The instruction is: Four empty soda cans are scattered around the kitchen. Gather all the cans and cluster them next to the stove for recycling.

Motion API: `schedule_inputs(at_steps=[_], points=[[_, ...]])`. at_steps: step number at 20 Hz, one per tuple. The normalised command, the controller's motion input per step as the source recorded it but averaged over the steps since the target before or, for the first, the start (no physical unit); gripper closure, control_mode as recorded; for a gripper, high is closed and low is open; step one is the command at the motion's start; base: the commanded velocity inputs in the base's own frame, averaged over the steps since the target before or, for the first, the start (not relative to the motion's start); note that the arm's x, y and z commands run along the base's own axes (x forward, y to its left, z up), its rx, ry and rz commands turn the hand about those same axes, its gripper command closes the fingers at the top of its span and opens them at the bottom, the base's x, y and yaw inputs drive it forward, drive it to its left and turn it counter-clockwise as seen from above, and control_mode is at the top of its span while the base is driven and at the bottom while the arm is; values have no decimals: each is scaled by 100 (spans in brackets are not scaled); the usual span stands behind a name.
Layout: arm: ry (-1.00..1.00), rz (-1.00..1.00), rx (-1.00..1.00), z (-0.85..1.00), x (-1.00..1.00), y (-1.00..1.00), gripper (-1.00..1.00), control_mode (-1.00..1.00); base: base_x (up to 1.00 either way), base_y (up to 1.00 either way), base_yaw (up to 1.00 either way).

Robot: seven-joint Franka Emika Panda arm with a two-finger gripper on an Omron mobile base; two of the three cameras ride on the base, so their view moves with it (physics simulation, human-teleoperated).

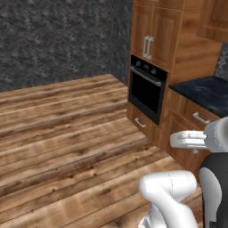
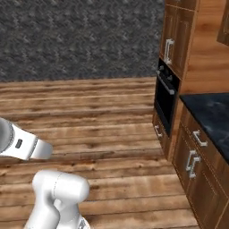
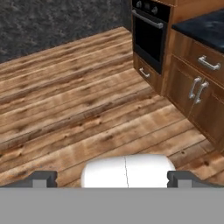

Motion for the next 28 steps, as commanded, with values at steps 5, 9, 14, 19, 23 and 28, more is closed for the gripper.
schedule_inputs(at_steps=[5, 9, 14, 19, 23, 28], points=[[0, 0, 0, 0, 0, 0, -100, 100, 4, -6, 44], [0, 0, 0, 0, 0, 0, -100, 100, 4, -4, 45], [0, 0, 0, 0, 0, 0, -100, 100, 1, -9, 44], [0, 0, 0, 0, 0, 0, -100, 100, 0, -9, 44], [0, 0, 0, 0, 0, 0, -100, 100, 1, -5, 45], [0, 0, 0, 0, 0, 0, -100, 100, 0, -6, 45]])
